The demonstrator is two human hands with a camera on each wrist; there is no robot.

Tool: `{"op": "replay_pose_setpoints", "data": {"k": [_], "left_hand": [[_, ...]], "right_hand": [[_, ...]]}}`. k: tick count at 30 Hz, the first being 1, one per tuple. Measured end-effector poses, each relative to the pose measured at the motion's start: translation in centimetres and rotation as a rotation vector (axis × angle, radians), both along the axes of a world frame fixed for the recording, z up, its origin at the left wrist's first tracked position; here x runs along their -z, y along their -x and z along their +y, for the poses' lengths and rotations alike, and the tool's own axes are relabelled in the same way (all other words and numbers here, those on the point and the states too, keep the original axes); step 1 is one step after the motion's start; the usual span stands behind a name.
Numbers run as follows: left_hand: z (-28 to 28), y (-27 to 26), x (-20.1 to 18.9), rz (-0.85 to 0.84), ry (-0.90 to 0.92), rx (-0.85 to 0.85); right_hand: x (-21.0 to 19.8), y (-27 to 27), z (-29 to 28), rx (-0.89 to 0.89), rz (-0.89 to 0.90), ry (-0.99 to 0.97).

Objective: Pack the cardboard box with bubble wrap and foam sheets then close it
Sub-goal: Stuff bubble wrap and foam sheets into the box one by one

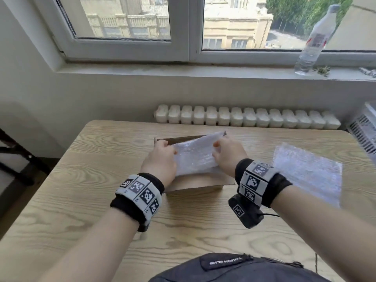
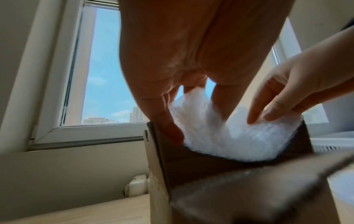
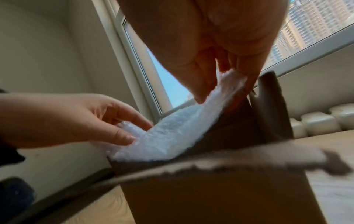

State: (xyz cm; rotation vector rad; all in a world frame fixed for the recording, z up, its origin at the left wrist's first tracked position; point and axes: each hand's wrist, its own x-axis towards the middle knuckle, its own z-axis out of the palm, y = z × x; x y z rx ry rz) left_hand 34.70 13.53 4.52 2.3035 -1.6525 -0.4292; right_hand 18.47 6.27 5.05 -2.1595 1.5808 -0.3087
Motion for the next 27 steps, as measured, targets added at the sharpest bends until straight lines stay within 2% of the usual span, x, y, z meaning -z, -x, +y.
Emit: {"op": "replay_pose_setpoints", "data": {"k": [4, 7, 12, 17, 21, 24, 27], "left_hand": [[0.6, 1.9, 1.6, -0.339, -0.078, 0.113], [0.3, 3.3, 3.0, -0.43, -0.113, 0.247], [-0.2, 4.4, 4.3, -0.247, -0.332, 0.188], [-1.0, 3.6, 4.2, -0.15, -0.394, 0.166], [-1.8, 2.3, 4.3, -0.089, -0.496, 0.218], [-2.1, 1.9, 4.5, -0.088, -0.537, 0.243], [-2.2, 2.0, 4.6, -0.107, -0.552, 0.254]], "right_hand": [[2.8, -0.7, 0.0, -0.081, 0.16, -0.027], [3.5, -0.8, 0.1, -0.101, 0.234, -0.054], [2.8, -1.0, 0.8, -0.161, 0.347, 0.009], [2.8, -1.7, 2.5, -0.286, 0.357, 0.155], [3.9, -2.4, 2.1, -0.324, 0.372, 0.212], [4.7, -2.7, 1.7, -0.321, 0.346, 0.15], [5.4, -2.5, 1.1, -0.21, 0.294, -0.072]]}}
